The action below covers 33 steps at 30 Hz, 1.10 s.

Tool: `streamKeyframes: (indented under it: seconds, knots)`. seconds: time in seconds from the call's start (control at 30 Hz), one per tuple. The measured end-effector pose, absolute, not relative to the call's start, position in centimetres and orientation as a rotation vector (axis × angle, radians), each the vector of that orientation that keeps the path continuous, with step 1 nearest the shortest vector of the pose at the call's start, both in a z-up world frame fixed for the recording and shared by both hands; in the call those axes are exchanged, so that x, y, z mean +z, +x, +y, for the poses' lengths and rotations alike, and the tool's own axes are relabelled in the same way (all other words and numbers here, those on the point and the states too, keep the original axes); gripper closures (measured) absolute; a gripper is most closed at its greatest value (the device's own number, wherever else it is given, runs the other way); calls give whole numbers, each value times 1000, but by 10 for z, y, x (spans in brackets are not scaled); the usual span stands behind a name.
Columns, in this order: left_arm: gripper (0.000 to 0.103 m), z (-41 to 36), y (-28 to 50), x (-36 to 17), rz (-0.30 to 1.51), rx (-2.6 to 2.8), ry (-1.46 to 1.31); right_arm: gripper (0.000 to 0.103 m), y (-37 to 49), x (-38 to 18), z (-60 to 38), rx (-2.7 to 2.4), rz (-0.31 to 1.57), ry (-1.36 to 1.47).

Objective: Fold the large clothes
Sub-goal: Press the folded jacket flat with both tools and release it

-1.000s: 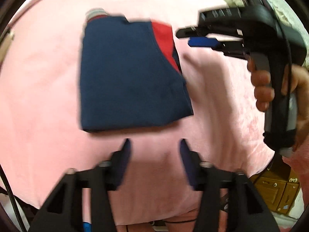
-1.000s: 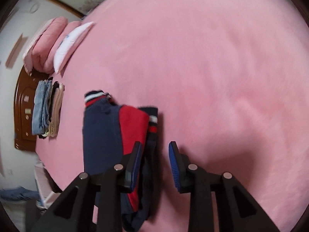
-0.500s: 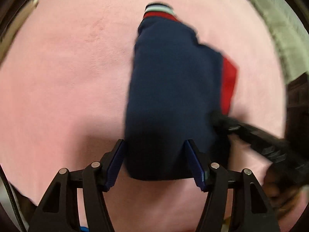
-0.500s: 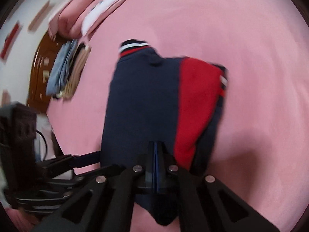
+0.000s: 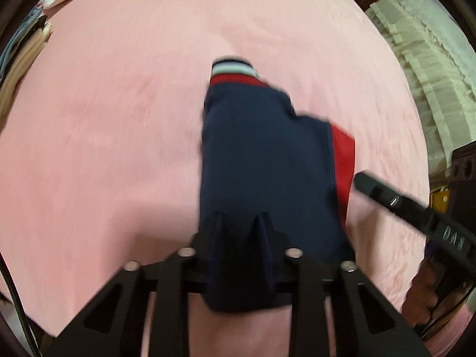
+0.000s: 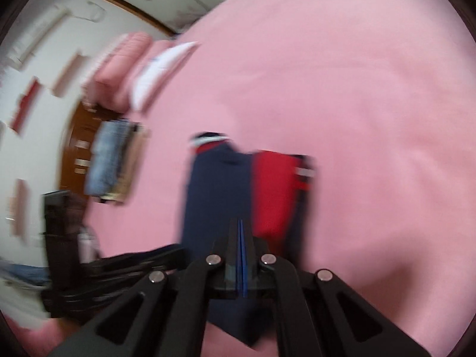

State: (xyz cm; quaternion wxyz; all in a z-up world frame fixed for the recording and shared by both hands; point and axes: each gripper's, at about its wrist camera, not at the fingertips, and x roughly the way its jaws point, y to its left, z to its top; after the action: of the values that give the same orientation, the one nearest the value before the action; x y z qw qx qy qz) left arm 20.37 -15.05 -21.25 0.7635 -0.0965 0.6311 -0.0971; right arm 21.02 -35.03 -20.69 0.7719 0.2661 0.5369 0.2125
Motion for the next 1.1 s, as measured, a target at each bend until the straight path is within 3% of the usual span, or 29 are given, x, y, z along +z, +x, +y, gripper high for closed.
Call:
streamKeyframes:
  seconds: [0.2,0.4,0.53,0.73,0.9,0.97,1.03,1.1]
  knots:
    - [87,-152,254,-228,1337,-220,-208,103,246,-242,-297,466,1253,507]
    - [88,-155,267,-228,1302,-197,-207,103,241,-248,-327,278,1218,533]
    - [88,-159,255,-225,1325,-201,-153,103,227,-241,-334,170,1225,401]
    - [76,-162,226,-217,1402,-167,-84,103,191,-242,-342,78,1312,372]
    - [56,-169,202,-211,1453,-156,-39,102,163,-240,-326,38,1384,373]
    - [48,-170,194,-208,1462,-149,-31,92,151,-238,-326,28,1406,355]
    - [44,-170,186,-203,1467,-140,-37,70,145,-234,-322,3,1431,331]
    - [36,-170,180,-200,1468,-125,-37,57,142,-227,-323,-27,1433,306]
